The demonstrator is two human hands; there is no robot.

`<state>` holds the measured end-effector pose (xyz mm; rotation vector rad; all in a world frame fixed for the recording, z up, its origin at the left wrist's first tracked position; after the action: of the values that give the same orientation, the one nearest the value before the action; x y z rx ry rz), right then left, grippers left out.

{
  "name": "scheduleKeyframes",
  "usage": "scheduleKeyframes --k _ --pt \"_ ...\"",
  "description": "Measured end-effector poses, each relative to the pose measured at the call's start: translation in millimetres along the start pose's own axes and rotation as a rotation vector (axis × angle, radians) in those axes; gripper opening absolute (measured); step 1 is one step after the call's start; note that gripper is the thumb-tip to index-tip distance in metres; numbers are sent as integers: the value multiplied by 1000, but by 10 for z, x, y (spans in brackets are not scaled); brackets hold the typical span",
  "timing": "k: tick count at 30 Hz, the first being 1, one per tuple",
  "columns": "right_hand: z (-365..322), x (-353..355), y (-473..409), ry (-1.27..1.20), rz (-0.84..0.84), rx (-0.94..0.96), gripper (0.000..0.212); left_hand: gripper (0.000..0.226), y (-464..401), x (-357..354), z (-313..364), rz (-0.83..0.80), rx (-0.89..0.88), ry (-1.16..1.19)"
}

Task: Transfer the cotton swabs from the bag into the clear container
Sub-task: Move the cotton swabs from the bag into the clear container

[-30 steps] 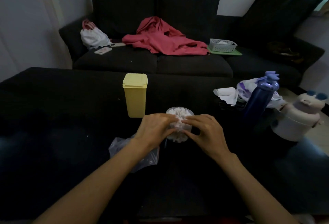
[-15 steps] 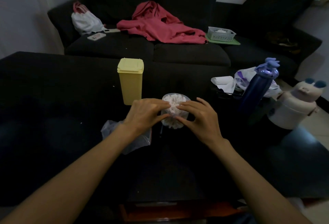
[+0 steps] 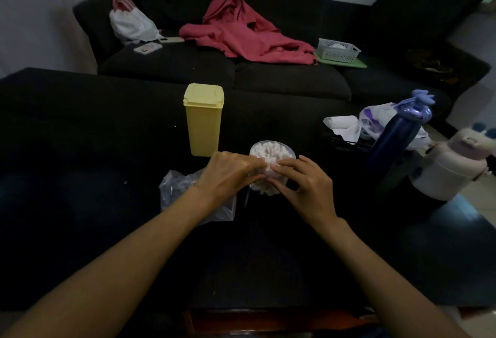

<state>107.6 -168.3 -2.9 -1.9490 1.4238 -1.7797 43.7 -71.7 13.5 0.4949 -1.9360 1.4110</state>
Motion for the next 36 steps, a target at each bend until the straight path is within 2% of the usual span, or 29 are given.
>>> scheduleKeyframes --k 6,9,12,18,20,22,24,26,28,29,31,33,36 --pt "41 -23 -43 -22 4 -28 26 35 -38 14 55 -23 -2 -33" --pt "90 -19 -137 12 -61 -33 29 22 -89 -26 67 -90 52 -126" --pt "220 -79 -235 -11 -176 -132 35 19 -149 -99 22 -159 127 -54" --pt "310 -269 -308 -120 -406 -254 42 31 -258 -315 -63 -469 290 97" --pt "300 -297 -353 -49 -535 -253 48 38 -228 -284 -124 -524 350 160" --pt "276 -336 -380 105 -710 -211 53 47 -156 -165 -190 -532 451 242" --pt "188 -317 -362 183 -823 -195 60 42 -63 114 -307 -426 585 338" --pt "-6 -166 -430 89 -689 -201 55 35 103 408 -505 -331 722 359" --pt "-234 103 -476 -77 -457 -231 44 34 362 627 -709 -358 833 337" --pt "-336 168 -447 -139 -413 -261 39 35 492 694 -765 -408 864 350" --pt "-605 131 -348 -182 -461 -275 36 39 723 755 -798 -525 885 394" --pt "-877 -39 -248 -128 -569 -201 40 49 890 778 -785 -639 881 420" --pt "-1103 -422 -36 98 -791 -20 68 70 1062 653 -646 -804 798 456"
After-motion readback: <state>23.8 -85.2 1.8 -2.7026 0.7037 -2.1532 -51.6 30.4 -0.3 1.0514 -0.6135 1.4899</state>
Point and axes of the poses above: each hand's wrist, its own y-axis away from the middle knuckle, its own x-axis out of the back of the hand, z = x × y, the point moved 10 cm from there along -y, towards the middle knuckle, and after that the axes turned 13 degrees about -x, right-handed, at the moved point
